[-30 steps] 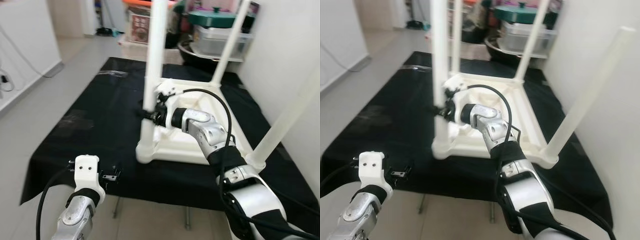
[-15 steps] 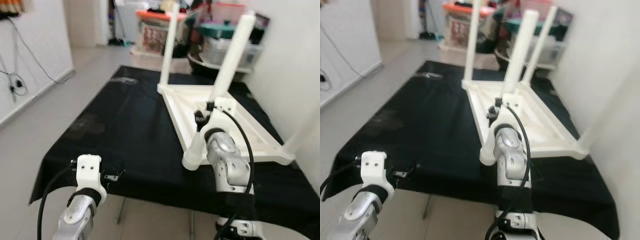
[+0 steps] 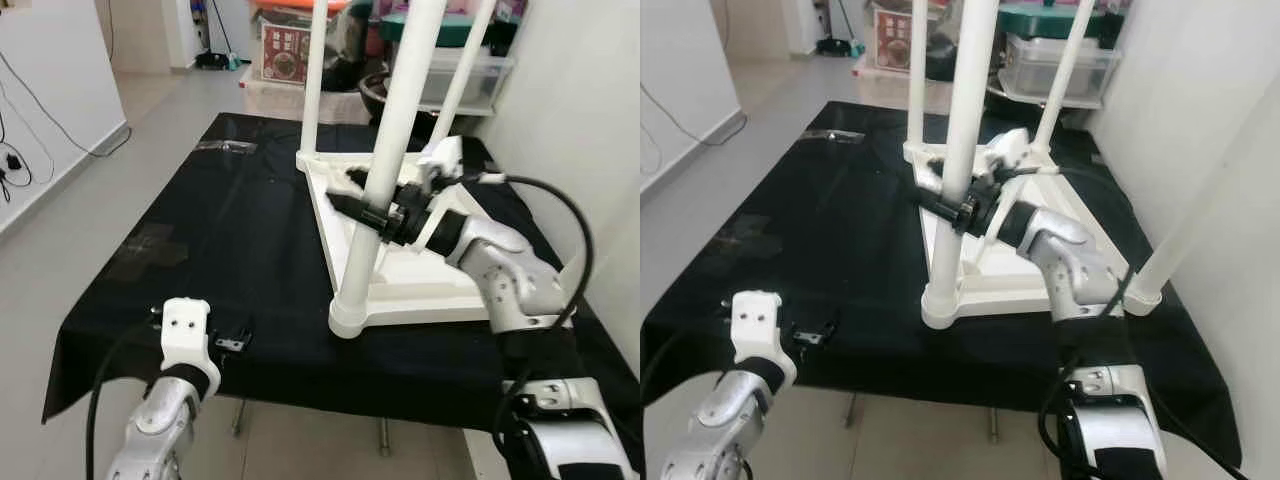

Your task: Building children table

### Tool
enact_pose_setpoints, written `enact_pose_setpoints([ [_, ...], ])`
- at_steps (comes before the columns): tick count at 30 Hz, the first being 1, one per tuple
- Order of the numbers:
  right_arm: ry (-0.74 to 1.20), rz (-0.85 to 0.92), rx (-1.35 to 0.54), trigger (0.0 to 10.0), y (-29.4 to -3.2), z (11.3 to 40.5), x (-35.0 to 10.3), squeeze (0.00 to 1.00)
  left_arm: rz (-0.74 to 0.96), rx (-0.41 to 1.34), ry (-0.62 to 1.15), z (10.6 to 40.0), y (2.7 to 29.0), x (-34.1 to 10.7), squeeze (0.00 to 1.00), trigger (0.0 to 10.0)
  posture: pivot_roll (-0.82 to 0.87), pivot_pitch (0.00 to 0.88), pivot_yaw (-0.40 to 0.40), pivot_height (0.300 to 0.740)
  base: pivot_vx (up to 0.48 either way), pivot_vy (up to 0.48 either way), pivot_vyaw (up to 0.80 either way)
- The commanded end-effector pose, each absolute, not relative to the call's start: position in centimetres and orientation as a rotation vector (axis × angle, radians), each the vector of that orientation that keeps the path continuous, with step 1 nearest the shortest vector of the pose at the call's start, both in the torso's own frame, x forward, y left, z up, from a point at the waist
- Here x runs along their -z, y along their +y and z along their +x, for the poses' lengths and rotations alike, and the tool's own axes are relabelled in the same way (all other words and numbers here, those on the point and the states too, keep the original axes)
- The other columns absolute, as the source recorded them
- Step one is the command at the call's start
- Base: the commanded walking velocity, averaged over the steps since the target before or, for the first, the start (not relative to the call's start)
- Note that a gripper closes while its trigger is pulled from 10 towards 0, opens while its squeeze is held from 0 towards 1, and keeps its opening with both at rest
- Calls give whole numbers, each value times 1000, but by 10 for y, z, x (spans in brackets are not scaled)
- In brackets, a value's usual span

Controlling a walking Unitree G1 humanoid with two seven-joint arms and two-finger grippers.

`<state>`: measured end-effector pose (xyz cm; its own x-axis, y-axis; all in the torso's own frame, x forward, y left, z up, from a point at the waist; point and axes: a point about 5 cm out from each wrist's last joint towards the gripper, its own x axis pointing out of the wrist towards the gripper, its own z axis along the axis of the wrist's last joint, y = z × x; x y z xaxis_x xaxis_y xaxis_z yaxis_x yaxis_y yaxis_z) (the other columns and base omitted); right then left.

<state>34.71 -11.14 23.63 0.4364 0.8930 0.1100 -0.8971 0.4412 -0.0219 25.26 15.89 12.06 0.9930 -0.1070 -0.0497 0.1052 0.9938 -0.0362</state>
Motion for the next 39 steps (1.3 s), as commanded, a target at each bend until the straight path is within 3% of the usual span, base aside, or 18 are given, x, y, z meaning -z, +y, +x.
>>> enact_pose_setpoints([
  [1,-16,24,-1196,10000,-96,343,-216,0,-34,107,50,252,157,-120,0,10000,117,0,-122,740,0,0,0],
  [2,-2,16,-1183,2863,-90,345,-210,0,-29,104,51,252,158,-119,0,10000,129,0,-126,740,0,0,0],
  [3,25,9,-1112,0,-85,351,-203,0,-25,103,52,251,159,-119,0,10000,131,0,-125,740,0,0,0],
  [5,42,3,-1080,0,-83,355,-200,0,-23,102,52,251,159,-119,0,10000,131,0,-124,740,0,0,0],
  [6,73,30,-910,0,-88,368,-195,0,-21,103,54,250,160,-118,0,10000,129,0,-123,740,0,0,0],
  [7,155,67,-419,0,-121,390,-182,0,-16,114,61,249,160,-117,0,10000,128,0,-121,740,0,0,0],
  [11,177,73,-289,0,-132,393,-177,0,-14,118,62,248,159,-116,0,10000,128,0,-121,740,0,0,0],
  [13,153,133,190,0,-182,376,-162,0,-7,127,63,250,159,-116,0,10000,124,0,-115,740,0,0,0],
  [15,157,150,325,0,-196,365,-157,0,-5,130,63,250,159,-116,0,10000,124,0,-115,740,0,0,0],
  [18,190,178,356,0,-188,348,-151,0,-7,138,63,252,158,-116,0,10000,101,0,-95,740,0,0,0],
  [19,182,189,288,10000,-172,343,-155,0,-8,149,64,252,156,-116,0,10000,98,0,-87,740,0,0,0],
  [24,112,217,134,10000,-145,336,-171,67,-7,174,70,252,153,-116,0,10000,87,0,-76,740,0,0,0],
  [25,69,258,43,10000,-135,338,-179,1000,-4,181,72,253,152,-116,0,10000,87,0,-75,740,0,0,0],
  [31,-16,331,-176,10000,-126,366,-210,1000,2,182,63,256,154,-118,0,10000,99,0,-78,740,0,0,0],
  [32,-16,423,-199,10000,-131,372,-219,67,0,179,61,257,155,-119,0,10000,112,0,-80,740,0,0,0],
  [34,-80,466,-348,10000,-135,373,-237,0,1,180,58,256,155,-120,0,10000,118,0,-78,740,0,0,0],
  [38,-216,361,-773,10000,-134,361,-256,0,14,177,54,256,158,-120,0,10000,134,0,-92,740,0,0,0],
  [39,-216,361,-773,10000,-134,361,-256,0,14,177,54,256,158,-120,0,10000,134,0,-92,740,0,0,0],
])
